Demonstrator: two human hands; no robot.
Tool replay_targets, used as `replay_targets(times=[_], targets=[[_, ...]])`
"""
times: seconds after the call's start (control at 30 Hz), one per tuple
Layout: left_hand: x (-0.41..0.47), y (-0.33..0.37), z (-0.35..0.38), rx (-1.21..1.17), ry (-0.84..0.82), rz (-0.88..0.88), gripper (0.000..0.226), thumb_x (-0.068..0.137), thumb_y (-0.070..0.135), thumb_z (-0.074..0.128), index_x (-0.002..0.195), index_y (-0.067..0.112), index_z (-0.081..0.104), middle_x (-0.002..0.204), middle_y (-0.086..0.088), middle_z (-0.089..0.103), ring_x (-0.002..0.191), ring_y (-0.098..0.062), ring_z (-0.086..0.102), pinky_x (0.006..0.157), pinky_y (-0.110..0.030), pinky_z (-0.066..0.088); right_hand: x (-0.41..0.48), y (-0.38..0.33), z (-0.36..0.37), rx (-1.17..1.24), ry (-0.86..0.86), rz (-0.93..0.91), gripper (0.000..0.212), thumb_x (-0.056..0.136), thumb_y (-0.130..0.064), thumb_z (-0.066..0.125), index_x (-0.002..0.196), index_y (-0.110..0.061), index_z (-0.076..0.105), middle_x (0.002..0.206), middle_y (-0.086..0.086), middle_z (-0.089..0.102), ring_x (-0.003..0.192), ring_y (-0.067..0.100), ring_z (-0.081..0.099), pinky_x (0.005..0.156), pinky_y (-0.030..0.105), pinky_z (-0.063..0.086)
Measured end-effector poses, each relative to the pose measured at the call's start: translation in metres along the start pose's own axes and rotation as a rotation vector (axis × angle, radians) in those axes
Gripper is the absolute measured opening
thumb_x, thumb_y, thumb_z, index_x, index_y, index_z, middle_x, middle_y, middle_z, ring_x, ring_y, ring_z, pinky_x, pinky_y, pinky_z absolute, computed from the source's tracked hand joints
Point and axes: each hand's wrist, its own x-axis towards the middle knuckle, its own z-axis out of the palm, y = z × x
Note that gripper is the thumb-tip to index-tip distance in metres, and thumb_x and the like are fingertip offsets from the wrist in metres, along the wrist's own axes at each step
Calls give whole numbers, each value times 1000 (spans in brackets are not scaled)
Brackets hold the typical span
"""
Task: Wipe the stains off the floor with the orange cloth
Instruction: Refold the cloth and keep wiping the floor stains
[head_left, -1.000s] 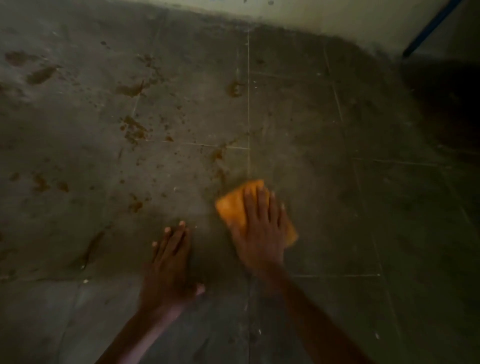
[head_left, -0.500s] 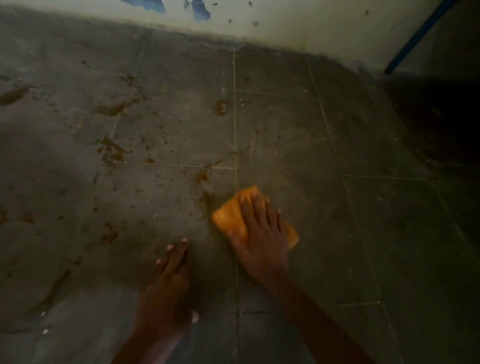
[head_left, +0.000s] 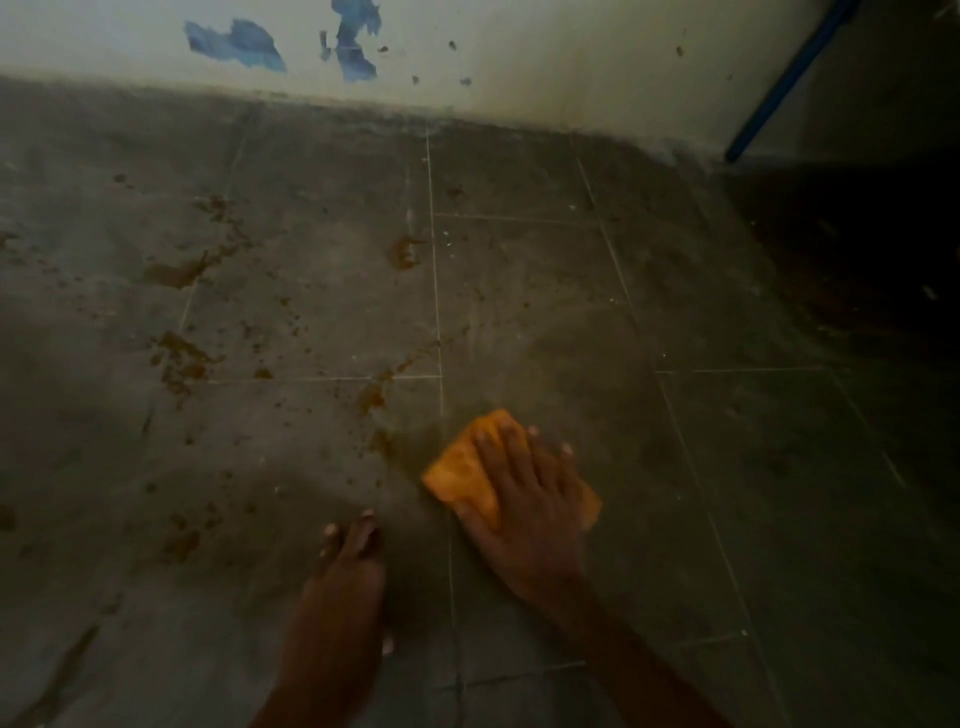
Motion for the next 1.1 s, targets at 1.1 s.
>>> replay_targets(times=[1.1], targets=[[-86,-83,10,3,202,-100,91,60,65,75,138,30,44,143,5,43,131,-23,41,103,-39,43,8,-78,25,-100,-80,-357,72,91,-66,30,156,-35,23,166,-2,19,152,30,20,120,59,19]])
